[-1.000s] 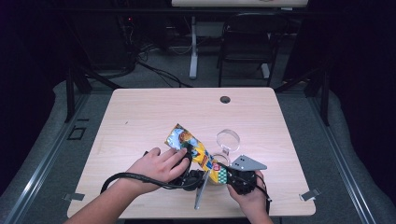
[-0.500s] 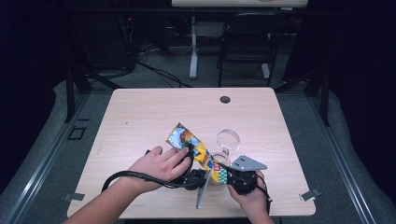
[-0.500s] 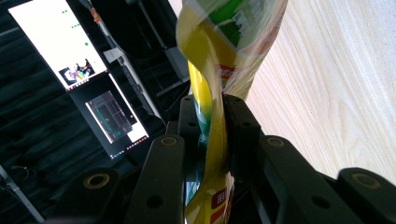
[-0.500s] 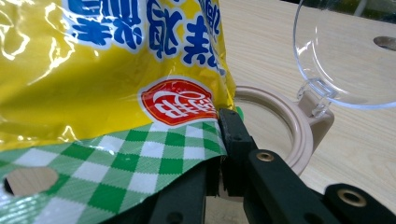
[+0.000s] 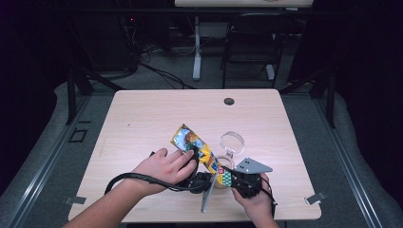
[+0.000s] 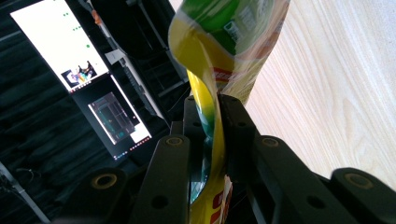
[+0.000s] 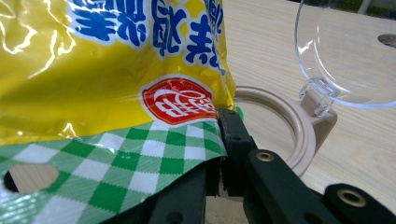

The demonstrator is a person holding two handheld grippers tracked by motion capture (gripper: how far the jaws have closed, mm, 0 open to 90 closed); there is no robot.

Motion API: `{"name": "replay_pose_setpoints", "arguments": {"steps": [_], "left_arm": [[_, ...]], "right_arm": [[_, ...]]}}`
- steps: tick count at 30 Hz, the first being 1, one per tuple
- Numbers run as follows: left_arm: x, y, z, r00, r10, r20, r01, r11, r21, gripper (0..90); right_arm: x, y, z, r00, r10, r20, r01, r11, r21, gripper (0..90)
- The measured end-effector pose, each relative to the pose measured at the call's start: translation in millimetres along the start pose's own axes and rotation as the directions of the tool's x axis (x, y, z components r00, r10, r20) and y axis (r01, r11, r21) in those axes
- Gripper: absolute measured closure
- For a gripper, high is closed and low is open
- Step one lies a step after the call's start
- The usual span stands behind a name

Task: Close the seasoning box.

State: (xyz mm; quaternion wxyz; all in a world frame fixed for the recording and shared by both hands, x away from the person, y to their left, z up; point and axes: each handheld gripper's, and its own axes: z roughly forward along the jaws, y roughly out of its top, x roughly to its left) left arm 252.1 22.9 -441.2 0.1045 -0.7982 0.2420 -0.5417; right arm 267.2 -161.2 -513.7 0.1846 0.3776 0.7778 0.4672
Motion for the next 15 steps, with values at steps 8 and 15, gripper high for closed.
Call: {"name": "replay_pose_setpoints", "arguments": {"steps": [8, 15], "left_arm": [[1.7, 1.1, -1.4, 0.9998, 0.02, -0.01, -0.02, 0.9998, 0.002, 84.2], [0.7, 1.8, -2.4, 0.9993, 0.029, -0.023, -0.029, 0.9996, 0.001, 85.3]], "right_arm": [[0.7, -0.1, 0.6, 1.0, -0.005, -0.001, 0.005, 1.0, -0.005, 88.1], [1.0, 0.1, 0.4, 0.9999, -0.009, -0.005, 0.009, 1.0, -0.001, 88.1]]}}
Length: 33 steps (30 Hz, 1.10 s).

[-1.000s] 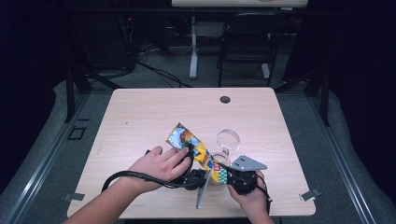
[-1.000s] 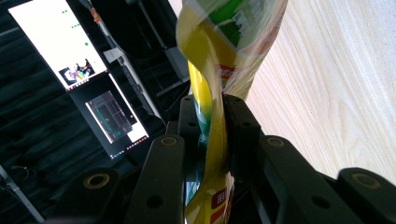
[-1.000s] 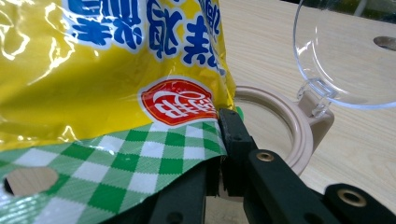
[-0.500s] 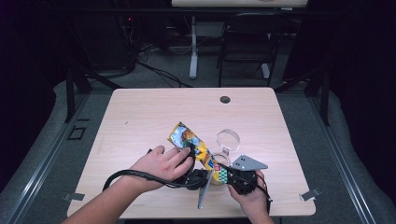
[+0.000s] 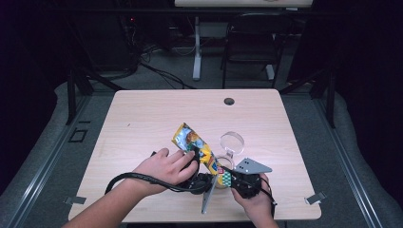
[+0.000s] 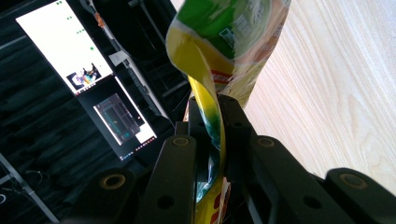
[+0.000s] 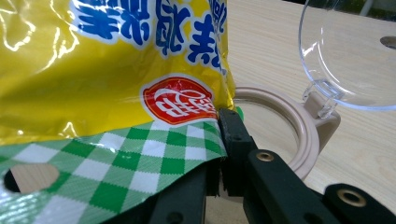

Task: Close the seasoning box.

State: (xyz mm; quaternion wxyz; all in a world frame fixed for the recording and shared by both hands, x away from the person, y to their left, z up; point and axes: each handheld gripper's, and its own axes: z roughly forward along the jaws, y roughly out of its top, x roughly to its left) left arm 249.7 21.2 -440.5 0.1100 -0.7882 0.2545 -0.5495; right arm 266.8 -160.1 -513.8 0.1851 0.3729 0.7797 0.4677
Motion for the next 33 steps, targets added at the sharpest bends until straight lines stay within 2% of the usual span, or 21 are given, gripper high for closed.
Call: {"name": "replay_pose_setpoints", "arguments": {"steps": [5, 33], "left_arm": [[0.9, 0.9, -1.5, 0.9999, 0.012, 0.001, -0.012, 0.9999, 0.004, 85.8], [4.3, 3.3, -3.6, 0.9997, 0.022, 0.007, -0.022, 0.9998, 0.002, 87.3]], "right_arm": [[0.1, -0.2, 0.1, 1.0, -0.001, 0.0, 0.001, 1.0, -0.005, 88.1], [-1.1, -0.3, -1.5, 1.0, 0.004, 0.005, -0.004, 1.0, -0.01, 88.1]]}}
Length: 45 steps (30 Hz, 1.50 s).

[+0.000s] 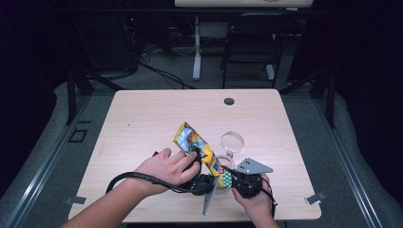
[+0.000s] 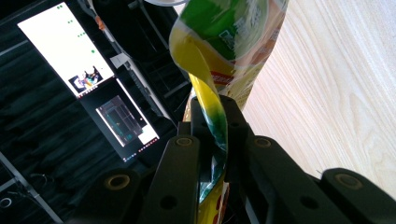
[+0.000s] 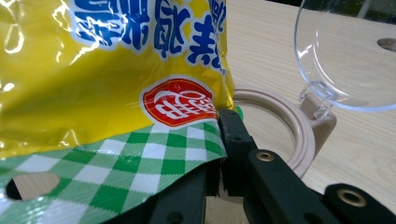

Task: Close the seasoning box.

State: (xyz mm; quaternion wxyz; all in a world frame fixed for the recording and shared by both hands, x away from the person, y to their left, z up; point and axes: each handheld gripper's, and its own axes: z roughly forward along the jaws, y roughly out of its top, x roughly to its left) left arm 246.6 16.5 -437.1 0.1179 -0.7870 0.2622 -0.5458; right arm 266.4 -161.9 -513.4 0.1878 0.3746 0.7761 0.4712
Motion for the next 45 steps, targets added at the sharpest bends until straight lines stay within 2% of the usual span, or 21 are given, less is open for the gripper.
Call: {"name": "replay_pose_setpoints", "arguments": {"steps": [24, 45], "left_arm": [[5.8, 2.4, -1.4, 0.9999, 0.016, 0.004, -0.016, 0.9999, 0.003, 87.4], [8.9, 5.2, -3.9, 0.9987, 0.051, -0.01, -0.051, 0.9987, 0.005, 87.6]], "right_arm": [[-0.9, -0.1, -2.2, 1.0, 0.008, -0.005, -0.008, 1.0, -0.006, 88.0], [-0.6, 0.0, -1.9, 0.9998, 0.014, -0.016, -0.014, 1.0, -0.011, 88.0]]}}
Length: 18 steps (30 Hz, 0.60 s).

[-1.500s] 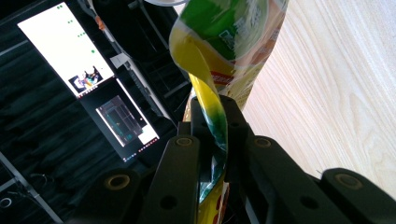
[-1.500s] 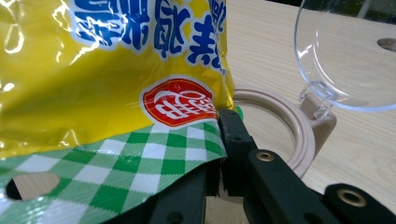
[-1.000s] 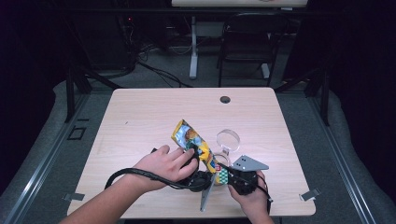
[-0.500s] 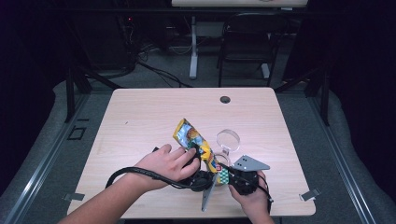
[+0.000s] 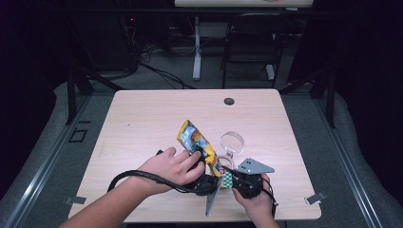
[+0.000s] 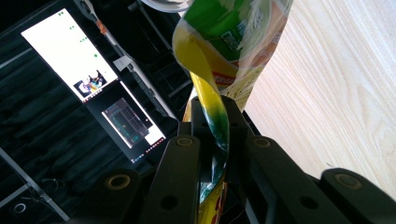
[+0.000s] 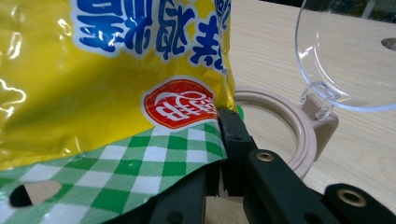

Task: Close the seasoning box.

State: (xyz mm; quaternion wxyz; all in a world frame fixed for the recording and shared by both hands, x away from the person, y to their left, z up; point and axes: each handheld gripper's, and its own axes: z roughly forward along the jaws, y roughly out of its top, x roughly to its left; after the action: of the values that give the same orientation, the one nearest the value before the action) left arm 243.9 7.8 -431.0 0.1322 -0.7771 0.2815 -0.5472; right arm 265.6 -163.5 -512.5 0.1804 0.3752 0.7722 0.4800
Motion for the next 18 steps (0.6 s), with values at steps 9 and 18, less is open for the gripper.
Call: {"name": "replay_pose_setpoints", "arguments": {"steps": [9, 18], "left_arm": [[1.5, 2.1, -1.4, 0.9999, 0.011, 0.0, -0.011, 0.9999, 0.007, 87.6], [2.4, 4.5, -2.2, 0.9997, 0.022, -0.01, -0.022, 0.9998, 0.002, 87.8]], "right_arm": [[-0.6, 0.1, -0.3, 1.0, 0.002, 0.0, -0.002, 1.0, -0.002, 88.0], [0.8, -0.1, 0.6, 1.0, -0.006, 0.007, 0.006, 1.0, -0.001, 88.0]]}}
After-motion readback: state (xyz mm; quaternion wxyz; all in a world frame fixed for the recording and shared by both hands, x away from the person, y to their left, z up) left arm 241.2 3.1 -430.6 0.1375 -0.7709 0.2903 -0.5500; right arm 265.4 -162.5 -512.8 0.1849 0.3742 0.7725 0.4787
